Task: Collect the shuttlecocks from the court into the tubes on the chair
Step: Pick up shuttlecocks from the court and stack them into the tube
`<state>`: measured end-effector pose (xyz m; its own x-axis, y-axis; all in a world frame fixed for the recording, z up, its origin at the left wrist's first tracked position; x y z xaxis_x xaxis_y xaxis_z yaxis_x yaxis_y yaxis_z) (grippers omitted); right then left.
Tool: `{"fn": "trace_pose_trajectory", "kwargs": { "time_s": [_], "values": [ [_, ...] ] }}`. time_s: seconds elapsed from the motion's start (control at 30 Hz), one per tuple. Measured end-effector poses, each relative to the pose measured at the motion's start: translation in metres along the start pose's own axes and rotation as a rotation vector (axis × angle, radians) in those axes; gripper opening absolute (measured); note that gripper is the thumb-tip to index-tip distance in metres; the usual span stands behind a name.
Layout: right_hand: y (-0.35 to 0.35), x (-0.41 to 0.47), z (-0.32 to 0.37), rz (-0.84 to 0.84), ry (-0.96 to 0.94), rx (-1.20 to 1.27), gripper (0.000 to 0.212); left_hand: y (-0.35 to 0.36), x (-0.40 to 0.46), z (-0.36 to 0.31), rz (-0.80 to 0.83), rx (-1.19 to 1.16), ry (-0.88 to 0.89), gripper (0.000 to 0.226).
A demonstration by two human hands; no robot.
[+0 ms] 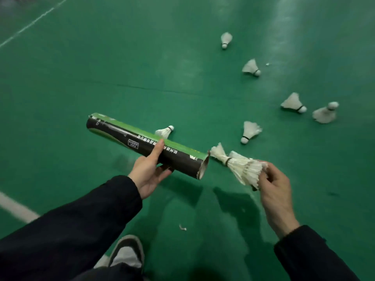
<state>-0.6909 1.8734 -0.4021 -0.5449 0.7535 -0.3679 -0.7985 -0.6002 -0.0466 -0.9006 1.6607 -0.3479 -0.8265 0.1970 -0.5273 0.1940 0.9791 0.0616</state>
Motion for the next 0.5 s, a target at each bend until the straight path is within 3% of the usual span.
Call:
{"fn": "trace_pose_trajectory", "kwargs": {
  "time_s": [0.13, 0.23, 0.3, 0.37, 0.43, 0.5],
  "values": [
    [-0.005, -0.033, 0.014, 0.006, 0.023, -0.115, 0.027, 0.053, -0.005, 0.048, 0.201, -0.083, -0.174, 0.053],
    [0.005, -0.040, 0.017, -0.170, 0.051, -0.155, 0.017, 0.058, -0.012, 0.071, 0.311, -0.119, -0.270, 0.055],
    [0.018, -0.043, 0.018, -0.334, 0.053, -0.182, 0.021, 0.048, -0.004, 0.072, 0.336, -0.161, -0.290, 0.057],
    [0.036, -0.050, 0.024, -0.429, -0.048, -0.179, 0.021, 0.032, 0.007, 0.065, 0.330, -0.195, -0.268, 0.056],
    [0.059, -0.060, 0.034, -0.359, -0.182, -0.163, 0.019, 0.018, 0.015, 0.055, 0.317, -0.228, -0.248, 0.054],
    [0.084, -0.073, 0.044, -0.183, -0.262, -0.154, 0.015, 0.004, 0.021, 0.042, 0.323, -0.275, -0.243, 0.055]
  ]
}}
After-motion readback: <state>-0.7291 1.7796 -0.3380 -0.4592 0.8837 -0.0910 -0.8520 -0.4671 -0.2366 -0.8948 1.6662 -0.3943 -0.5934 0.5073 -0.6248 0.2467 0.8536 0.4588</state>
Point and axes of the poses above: each hand's wrist, its own x-axis towards the middle knuckle, its own y-axis out of the palm, z = x × y, the point moved 4 cm from there along x, towards the middle knuckle, and after that the axes turned 9 degrees about y, right-handed, at the moved point
